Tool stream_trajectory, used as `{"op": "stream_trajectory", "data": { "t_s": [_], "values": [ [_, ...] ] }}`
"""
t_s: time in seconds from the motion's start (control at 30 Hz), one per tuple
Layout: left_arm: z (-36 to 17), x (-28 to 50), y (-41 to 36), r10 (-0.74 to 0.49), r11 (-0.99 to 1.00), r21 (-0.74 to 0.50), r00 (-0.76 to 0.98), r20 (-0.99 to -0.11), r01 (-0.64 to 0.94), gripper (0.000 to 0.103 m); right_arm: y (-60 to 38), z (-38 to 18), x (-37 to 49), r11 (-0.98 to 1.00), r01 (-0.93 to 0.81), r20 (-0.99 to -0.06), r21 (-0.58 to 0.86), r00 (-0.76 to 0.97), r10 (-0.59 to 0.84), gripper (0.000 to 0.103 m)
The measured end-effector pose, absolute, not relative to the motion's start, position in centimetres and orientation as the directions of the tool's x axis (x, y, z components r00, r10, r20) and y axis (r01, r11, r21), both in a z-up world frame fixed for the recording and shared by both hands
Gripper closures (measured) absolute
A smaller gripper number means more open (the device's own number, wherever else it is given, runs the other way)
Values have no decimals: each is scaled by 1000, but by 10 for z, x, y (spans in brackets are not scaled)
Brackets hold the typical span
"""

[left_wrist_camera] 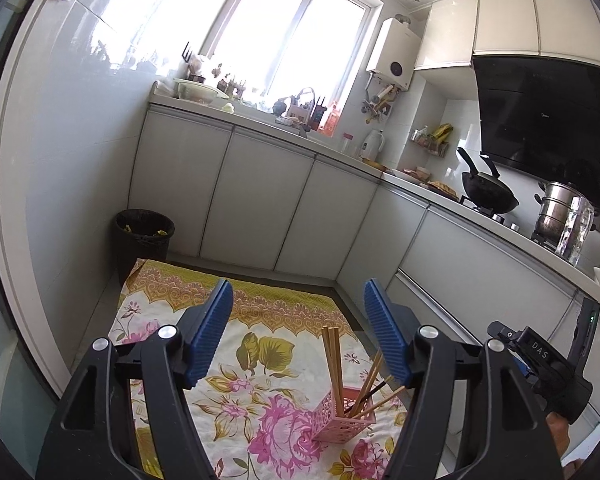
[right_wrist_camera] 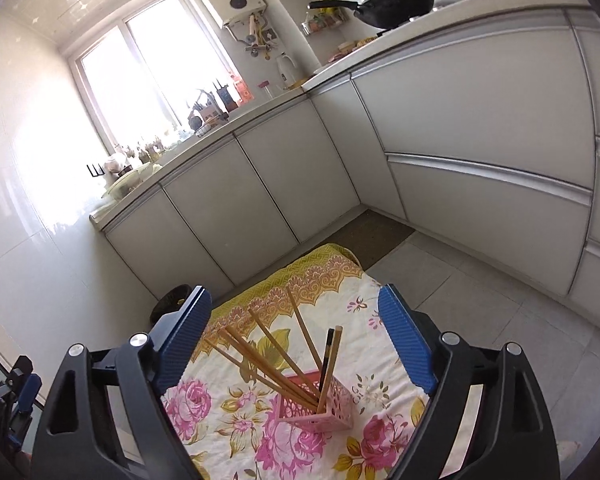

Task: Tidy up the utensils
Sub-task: 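Open the left gripper and withdraw it from the pink holder, then grasp the black-tipped chopstick on the cloth with the left gripper and lift it upright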

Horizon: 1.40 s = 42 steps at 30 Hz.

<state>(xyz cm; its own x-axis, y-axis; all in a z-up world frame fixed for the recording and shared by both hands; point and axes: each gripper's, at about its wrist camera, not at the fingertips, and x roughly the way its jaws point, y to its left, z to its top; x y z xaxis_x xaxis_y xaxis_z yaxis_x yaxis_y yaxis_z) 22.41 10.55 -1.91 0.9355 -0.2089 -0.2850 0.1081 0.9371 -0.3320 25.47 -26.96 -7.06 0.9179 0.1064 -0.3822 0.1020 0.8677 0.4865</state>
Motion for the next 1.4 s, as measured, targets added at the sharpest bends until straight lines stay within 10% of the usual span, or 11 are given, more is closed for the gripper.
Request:
{"op": "stream_trajectory", "data": {
  "t_s": [0.57, 0.83, 1.4],
  "values": [
    [-131, 231, -49, -438, 724, 1, 461, -772, 690, 16, -323, -188, 138, 779, 358, -756, 515, 618, 216, 10],
    [-232, 241, -110, -194, 513, 29, 148, -970, 858, 51, -333, -211, 117, 755, 392, -786, 526, 563, 256, 10],
    [-325, 270, -140, -26, 447, -157, -163, -986, 881, 69, -337, -228, 101, 745, 368, -787, 557, 520, 332, 10]
  ]
}}
